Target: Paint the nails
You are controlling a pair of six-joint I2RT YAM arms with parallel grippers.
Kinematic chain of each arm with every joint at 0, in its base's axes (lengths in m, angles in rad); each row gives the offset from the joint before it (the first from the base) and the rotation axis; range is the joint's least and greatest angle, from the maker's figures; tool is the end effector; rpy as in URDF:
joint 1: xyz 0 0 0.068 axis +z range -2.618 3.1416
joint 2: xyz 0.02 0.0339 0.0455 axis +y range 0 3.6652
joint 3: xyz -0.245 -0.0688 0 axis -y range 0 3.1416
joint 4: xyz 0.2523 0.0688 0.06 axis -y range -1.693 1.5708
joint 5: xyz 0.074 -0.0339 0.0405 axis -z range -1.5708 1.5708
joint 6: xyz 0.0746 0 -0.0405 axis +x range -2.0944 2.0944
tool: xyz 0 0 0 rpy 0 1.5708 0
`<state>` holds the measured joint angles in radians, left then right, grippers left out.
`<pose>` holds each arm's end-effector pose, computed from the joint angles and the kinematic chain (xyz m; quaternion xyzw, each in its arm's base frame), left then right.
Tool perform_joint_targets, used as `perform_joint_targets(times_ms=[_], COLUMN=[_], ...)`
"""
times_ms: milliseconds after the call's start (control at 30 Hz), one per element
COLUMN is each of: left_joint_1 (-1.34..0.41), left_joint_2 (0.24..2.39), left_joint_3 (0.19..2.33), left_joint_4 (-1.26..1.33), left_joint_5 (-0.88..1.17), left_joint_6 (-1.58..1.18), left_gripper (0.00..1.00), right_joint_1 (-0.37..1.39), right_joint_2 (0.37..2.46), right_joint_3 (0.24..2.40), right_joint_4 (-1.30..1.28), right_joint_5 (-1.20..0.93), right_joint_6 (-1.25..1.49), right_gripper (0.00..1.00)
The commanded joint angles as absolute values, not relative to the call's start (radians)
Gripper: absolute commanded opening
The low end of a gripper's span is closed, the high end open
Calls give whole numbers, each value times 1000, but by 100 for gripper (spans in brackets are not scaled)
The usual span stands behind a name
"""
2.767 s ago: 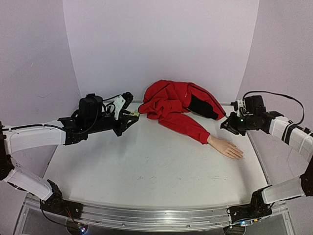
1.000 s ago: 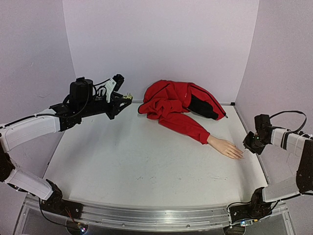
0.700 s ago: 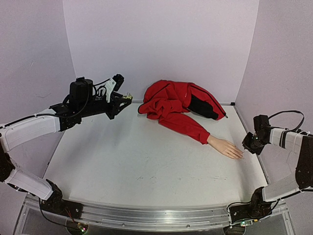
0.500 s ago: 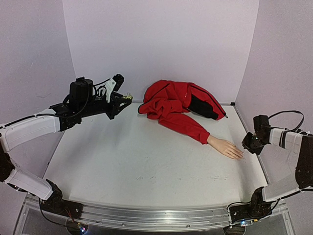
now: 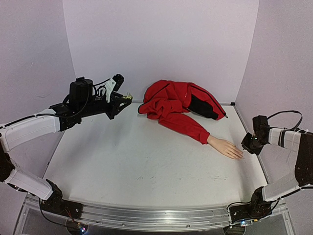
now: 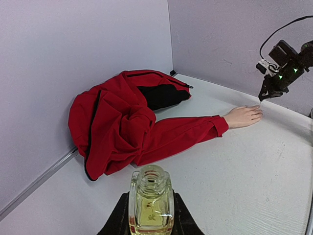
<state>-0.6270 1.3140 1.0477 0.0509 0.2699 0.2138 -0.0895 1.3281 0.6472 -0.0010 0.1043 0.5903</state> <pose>0.2794 -0.2270 0.3108 0.3921 0.6703 -0.2300 0.5866 0.3080 -0.0354 0.1457 0.3217 0.8426 0.0608 0.4276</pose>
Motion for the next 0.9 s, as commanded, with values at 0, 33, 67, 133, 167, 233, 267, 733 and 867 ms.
perform_joint_targets(times_ms=[0,33,67,133,167,233,267,733,867], left_joint_1=[-618,-618,-618,-618,-619,-618,-618,-616,-616], left_joint_2=[1296,1296,1296,1295,1294,1294,1295,1298,1294], left_joint_3=[1074,1074,1075,1074,1074,1074,1075,1075,1074], left_joint_4=[101,101,101,101,101,102,101,102,102], left_joint_5=[291,291,291,293,293,293,293,300,299], left_joint_6=[226,226,226,226,225,225,225,218,218], left_gripper=[0,0,0,0,0,0,0,0,0], right_joint_1=[-94,-94,-94,-94,-94,-94,-94,-94,-93], right_joint_2=[1330,1333,1337,1341,1342,1344,1345,1363,1362], right_joint_3=[643,643,645,646,647,648,647,654,654], right_joint_4=[-9,-9,-9,-10,-10,-9,-10,-9,-11], right_joint_5=[118,118,118,120,121,124,126,158,170], right_joint_6=[585,585,586,586,585,586,587,601,607], right_gripper=[0,0,0,0,0,0,0,0,0])
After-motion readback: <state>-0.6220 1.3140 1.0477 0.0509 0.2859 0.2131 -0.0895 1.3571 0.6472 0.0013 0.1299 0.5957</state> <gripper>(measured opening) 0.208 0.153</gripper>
